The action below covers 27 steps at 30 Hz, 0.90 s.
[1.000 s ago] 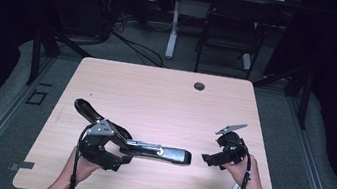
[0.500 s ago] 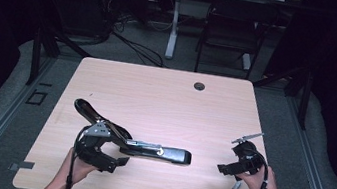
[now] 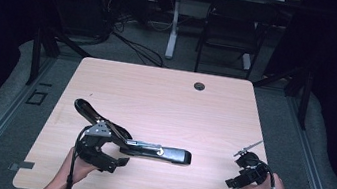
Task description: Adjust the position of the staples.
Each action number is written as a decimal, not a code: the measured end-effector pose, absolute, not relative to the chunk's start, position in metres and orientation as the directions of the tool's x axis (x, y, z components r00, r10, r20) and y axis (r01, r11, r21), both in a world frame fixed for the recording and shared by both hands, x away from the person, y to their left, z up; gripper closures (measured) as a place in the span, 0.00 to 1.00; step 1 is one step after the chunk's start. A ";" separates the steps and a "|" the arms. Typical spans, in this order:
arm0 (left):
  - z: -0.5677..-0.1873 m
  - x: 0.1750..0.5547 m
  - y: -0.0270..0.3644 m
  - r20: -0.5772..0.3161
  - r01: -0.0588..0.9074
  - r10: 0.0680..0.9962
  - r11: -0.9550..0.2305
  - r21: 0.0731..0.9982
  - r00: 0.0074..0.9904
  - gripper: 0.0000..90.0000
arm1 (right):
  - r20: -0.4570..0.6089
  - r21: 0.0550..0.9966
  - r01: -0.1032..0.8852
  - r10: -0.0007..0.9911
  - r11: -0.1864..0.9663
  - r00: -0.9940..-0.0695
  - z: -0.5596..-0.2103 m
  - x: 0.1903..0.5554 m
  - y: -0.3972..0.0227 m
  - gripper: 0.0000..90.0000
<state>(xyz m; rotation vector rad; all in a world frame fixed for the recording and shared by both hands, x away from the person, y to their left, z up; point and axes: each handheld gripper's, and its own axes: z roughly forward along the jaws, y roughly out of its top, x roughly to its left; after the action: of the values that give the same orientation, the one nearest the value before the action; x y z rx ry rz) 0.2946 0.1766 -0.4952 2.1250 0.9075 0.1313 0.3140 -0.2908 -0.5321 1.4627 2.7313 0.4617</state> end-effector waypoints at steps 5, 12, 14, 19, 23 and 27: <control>-0.496 0.295 0.176 -0.201 0.563 0.645 -0.422 0.711 0.738 0.00 | 0.114 0.145 0.789 0.782 0.597 -0.612 -0.536 0.318 -0.293 0.44; -0.496 0.295 0.176 -0.199 0.562 0.643 -0.427 0.708 0.739 0.00 | 0.100 0.097 0.786 0.780 0.610 -0.618 -0.538 0.320 -0.296 0.53; -0.496 0.295 0.176 -0.195 0.563 0.644 -0.433 0.704 0.740 0.00 | 0.099 0.092 0.788 0.782 0.609 -0.616 -0.538 0.320 -0.296 0.55; -0.496 0.296 0.177 -0.196 0.567 0.648 -0.432 0.701 0.736 0.00 | 0.099 0.093 0.793 0.787 0.602 -0.609 -0.540 0.320 -0.297 0.60; -0.496 0.296 0.177 -0.196 0.564 0.643 -0.434 0.703 0.740 0.00 | 0.101 0.104 0.792 0.786 0.601 -0.610 -0.538 0.320 -0.297 0.63; -0.496 0.296 0.176 -0.190 0.555 0.636 -0.442 0.705 0.748 0.00 | 0.112 0.164 0.806 0.801 0.569 -0.589 -0.535 0.321 -0.296 0.63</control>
<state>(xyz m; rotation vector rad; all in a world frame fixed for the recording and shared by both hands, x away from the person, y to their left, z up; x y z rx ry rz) 0.2956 0.1759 -0.4957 2.1495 0.8916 0.1301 0.3208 -0.2963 -0.5354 1.4361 2.8054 0.3134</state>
